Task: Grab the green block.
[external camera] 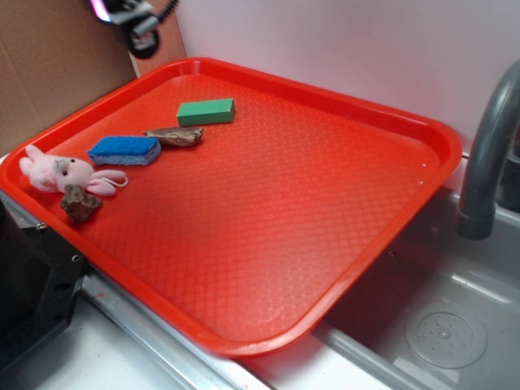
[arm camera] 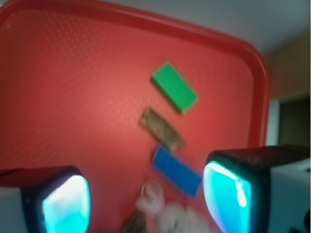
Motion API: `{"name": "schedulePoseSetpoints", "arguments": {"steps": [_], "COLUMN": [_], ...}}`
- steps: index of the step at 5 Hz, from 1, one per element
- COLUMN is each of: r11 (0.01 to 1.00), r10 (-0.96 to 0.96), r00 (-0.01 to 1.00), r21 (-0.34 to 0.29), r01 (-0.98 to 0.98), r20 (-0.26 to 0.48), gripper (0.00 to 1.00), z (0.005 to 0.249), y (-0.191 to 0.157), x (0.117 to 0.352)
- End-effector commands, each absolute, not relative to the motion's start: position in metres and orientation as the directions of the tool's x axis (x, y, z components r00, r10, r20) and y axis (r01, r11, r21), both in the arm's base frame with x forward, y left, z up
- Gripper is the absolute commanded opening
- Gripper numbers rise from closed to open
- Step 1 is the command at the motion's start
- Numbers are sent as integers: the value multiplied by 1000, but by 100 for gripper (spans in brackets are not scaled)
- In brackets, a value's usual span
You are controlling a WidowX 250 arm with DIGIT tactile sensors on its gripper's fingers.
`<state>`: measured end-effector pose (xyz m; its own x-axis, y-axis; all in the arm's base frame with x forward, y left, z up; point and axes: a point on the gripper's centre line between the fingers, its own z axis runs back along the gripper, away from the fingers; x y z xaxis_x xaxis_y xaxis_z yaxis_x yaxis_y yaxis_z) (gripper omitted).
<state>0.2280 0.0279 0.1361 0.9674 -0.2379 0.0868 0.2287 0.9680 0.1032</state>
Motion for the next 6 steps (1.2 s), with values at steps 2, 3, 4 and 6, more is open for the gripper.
{"name": "schedulePoseSetpoints", "arguments": {"steps": [2,3,4,6], "r11": [961,953,937,935], "r10": [-273,-301,-348,-355], "r00": [955,948,934,933], "r21": [76,63,56,36], "r01": [266,296,344,354], "r20": [116,104,82,52], "gripper": [100,100,100,100], "z": [74,51,27,10], "y": [74,77,65,69], "x": [292,301,287,269]}}
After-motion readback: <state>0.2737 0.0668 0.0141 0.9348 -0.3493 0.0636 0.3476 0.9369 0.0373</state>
